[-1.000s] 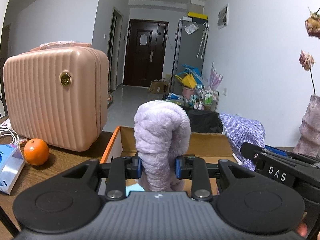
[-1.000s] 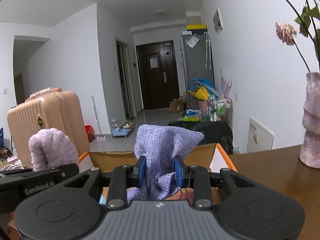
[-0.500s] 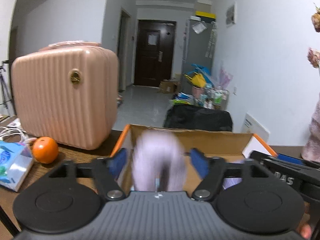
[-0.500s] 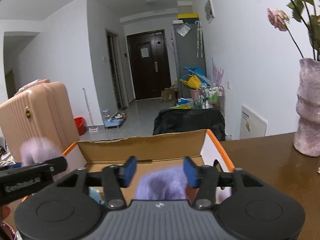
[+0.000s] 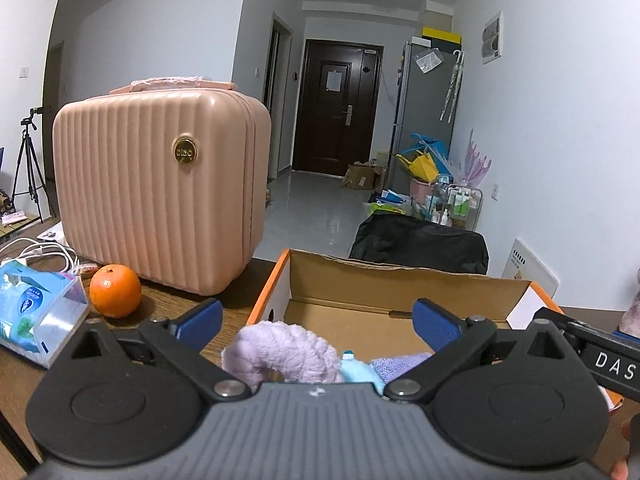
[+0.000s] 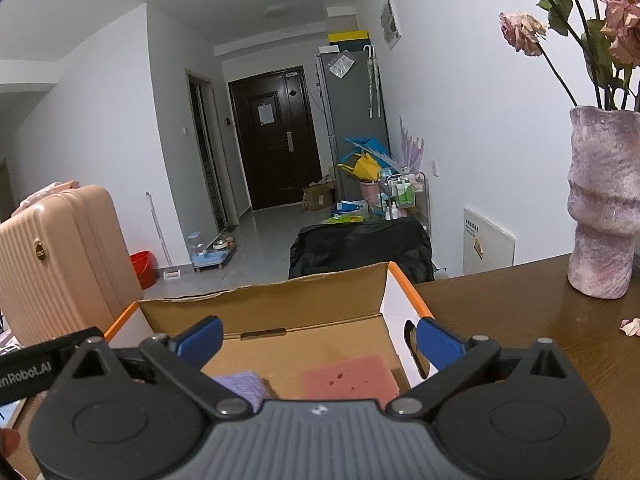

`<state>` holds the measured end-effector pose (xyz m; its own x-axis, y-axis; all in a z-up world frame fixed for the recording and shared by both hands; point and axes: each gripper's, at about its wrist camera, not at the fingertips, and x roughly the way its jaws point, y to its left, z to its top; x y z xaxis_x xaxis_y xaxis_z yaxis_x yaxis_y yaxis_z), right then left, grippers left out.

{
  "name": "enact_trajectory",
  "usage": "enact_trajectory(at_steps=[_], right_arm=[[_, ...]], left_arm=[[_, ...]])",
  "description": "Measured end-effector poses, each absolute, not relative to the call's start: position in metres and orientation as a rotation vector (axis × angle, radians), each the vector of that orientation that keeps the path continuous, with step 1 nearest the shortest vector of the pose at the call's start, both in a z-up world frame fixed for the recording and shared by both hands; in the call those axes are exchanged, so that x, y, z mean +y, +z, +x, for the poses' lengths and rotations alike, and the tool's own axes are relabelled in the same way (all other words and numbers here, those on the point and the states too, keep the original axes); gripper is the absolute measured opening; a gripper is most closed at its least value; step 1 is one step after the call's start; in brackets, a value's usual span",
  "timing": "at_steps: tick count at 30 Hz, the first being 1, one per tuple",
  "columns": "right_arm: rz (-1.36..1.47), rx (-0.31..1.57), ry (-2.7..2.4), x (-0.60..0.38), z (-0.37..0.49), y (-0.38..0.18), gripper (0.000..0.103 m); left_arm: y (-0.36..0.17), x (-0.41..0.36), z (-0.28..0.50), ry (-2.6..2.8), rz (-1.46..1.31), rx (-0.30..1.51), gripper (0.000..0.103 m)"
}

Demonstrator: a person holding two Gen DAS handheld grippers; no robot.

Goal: Organize soft objects
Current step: 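Open the right tool releasing the pouch while the left tool drops the hair band into the box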

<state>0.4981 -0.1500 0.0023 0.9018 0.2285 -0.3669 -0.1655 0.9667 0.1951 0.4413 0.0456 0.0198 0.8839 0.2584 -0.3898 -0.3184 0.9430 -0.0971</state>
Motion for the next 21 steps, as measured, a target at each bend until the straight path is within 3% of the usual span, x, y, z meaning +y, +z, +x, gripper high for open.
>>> enact_trajectory(at_steps=[21], right_arm=[[0.117,0.339,0.252,-0.161,0.445,0.018,0.103]], left_arm=[[0.024,0.039,0.388,0.289,-0.143,0.302,0.103]])
